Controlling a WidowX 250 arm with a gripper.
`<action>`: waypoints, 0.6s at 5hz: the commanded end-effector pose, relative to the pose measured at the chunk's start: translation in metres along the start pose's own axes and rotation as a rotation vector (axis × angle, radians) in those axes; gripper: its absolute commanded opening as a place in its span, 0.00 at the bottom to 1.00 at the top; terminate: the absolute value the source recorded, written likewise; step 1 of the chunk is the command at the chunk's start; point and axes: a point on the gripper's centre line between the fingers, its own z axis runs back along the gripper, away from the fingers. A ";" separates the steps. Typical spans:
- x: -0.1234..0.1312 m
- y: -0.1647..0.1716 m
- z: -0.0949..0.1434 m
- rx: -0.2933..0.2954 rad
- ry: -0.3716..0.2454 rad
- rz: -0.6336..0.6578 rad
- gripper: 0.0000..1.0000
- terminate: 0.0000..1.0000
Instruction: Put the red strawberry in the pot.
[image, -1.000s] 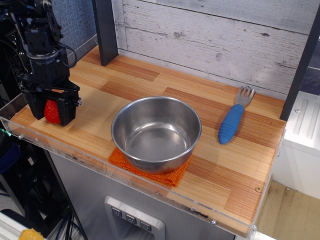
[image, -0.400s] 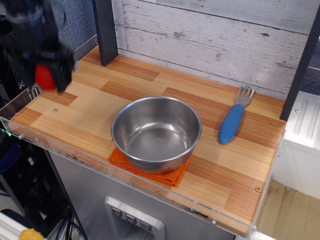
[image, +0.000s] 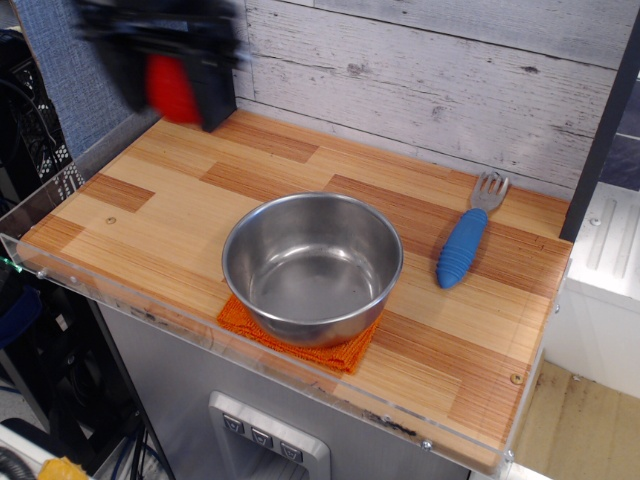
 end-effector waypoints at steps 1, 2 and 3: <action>-0.010 -0.044 -0.046 0.025 0.119 -0.143 0.00 0.00; -0.010 -0.045 -0.060 0.030 0.154 -0.157 0.00 0.00; -0.010 -0.039 -0.065 0.037 0.157 -0.143 0.00 0.00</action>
